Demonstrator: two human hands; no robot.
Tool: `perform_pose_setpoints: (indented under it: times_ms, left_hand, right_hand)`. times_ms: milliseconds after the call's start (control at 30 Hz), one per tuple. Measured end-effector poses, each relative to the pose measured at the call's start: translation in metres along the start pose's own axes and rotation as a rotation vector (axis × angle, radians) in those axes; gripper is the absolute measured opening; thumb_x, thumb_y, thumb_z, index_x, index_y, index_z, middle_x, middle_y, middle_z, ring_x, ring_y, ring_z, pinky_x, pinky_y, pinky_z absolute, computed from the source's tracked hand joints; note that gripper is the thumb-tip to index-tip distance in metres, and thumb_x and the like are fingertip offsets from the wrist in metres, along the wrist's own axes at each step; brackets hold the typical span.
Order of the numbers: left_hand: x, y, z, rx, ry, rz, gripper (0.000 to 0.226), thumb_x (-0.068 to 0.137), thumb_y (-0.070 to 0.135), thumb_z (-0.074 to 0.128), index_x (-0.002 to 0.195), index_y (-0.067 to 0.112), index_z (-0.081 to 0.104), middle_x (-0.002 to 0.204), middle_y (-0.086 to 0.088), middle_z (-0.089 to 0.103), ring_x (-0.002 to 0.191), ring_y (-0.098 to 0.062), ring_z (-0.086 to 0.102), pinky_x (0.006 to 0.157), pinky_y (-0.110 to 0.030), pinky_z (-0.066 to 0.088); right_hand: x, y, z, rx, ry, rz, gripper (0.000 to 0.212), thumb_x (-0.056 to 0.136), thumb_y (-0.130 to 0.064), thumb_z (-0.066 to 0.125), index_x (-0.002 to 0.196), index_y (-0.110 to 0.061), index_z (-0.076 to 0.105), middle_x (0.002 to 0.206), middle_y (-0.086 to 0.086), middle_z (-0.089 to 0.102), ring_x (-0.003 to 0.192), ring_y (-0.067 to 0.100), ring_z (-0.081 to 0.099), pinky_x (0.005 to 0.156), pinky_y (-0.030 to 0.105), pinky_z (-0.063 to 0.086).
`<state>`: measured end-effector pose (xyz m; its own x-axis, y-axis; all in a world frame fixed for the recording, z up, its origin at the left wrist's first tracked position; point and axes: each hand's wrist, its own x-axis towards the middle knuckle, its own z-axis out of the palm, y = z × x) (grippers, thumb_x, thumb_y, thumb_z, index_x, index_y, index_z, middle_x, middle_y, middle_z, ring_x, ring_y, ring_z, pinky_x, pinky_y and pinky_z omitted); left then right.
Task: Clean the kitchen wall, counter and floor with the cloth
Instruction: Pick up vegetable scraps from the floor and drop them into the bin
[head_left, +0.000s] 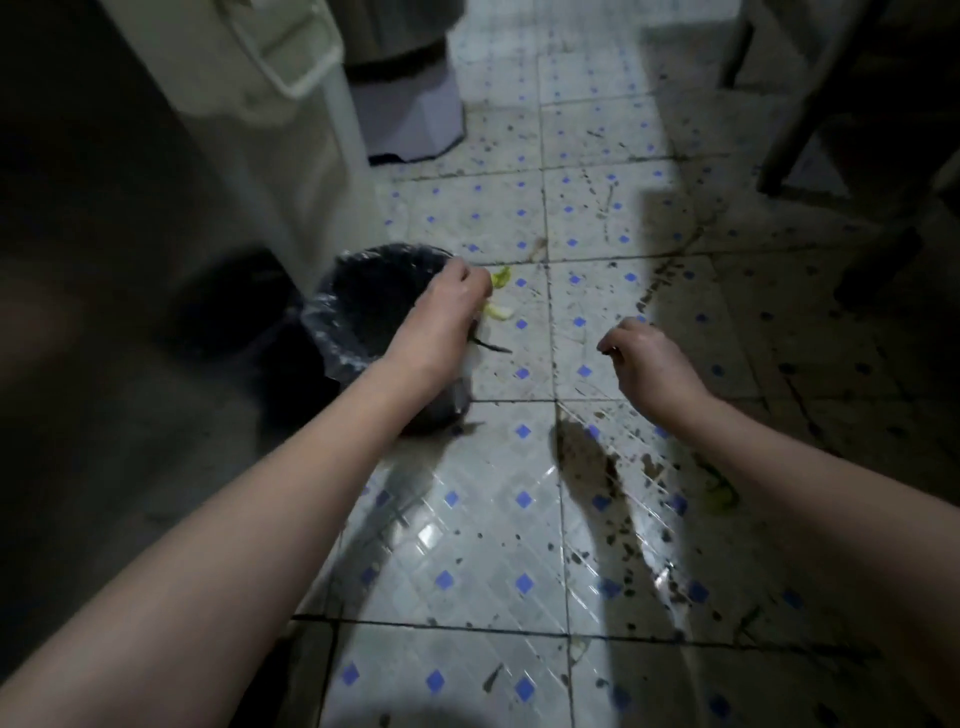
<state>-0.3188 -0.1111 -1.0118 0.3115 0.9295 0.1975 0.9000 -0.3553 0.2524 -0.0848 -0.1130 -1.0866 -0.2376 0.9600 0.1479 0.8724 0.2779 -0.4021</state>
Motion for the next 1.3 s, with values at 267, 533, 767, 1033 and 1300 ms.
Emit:
perform_pose_setpoints:
  times_ms: [267,533,767,1033,1300]
  left_hand:
    - [-0.017,-0.06,-0.036,0.027,0.136,-0.144,0.011,0.091,0.004,0.049,0.1,0.0,0.055,0.1,-0.02,0.048,0.09,-0.033,0.053,0.077,-0.037,0.042]
    - [-0.038,-0.084,-0.041,0.113,-0.015,-0.251,0.057,0.081,-0.01,0.05,0.133,0.012,0.045,0.128,-0.014,0.042,0.115,-0.034,0.047,0.094,-0.044,0.045]
    - [-0.056,-0.096,-0.037,0.215,-0.039,-0.296,0.062,0.078,-0.011,0.052,0.135,0.012,0.043,0.137,-0.012,0.038,0.115,-0.035,0.046,0.094,-0.043,0.043]
    - [-0.067,-0.106,-0.029,0.187,-0.019,-0.333,0.053,0.083,-0.006,0.053,0.131,0.014,0.046,0.133,-0.01,0.041,0.114,-0.033,0.047,0.098,-0.044,0.042]
    - [-0.051,-0.078,-0.01,0.173,-0.008,-0.264,0.059,0.081,-0.011,0.05,0.134,0.014,0.044,0.131,-0.008,0.044,0.114,-0.031,0.049,0.092,-0.041,0.043]
  right_hand:
    - [0.047,-0.052,0.009,0.089,0.105,-0.1,0.025,0.088,0.01,0.05,0.104,0.0,0.066,0.103,0.016,0.061,0.093,0.033,0.059,0.078,0.04,0.051]
    - [0.077,-0.092,0.012,0.117,0.147,-0.146,0.022,0.088,0.008,0.05,0.102,0.003,0.067,0.103,0.02,0.062,0.096,0.036,0.058,0.08,0.046,0.05]
    - [0.089,-0.131,0.033,0.154,0.126,-0.182,0.021,0.084,0.006,0.055,0.099,-0.002,0.069,0.098,0.016,0.061,0.092,0.032,0.058,0.076,0.038,0.047]
    - [0.088,-0.141,0.043,0.148,0.016,-0.236,0.038,0.081,0.009,0.054,0.112,-0.006,0.067,0.113,0.011,0.065,0.102,0.028,0.061,0.086,0.038,0.051]
    - [0.07,-0.101,0.026,-0.036,0.038,-0.147,0.04,0.085,0.006,0.05,0.113,-0.016,0.065,0.109,0.006,0.065,0.099,0.027,0.06,0.077,0.04,0.052]
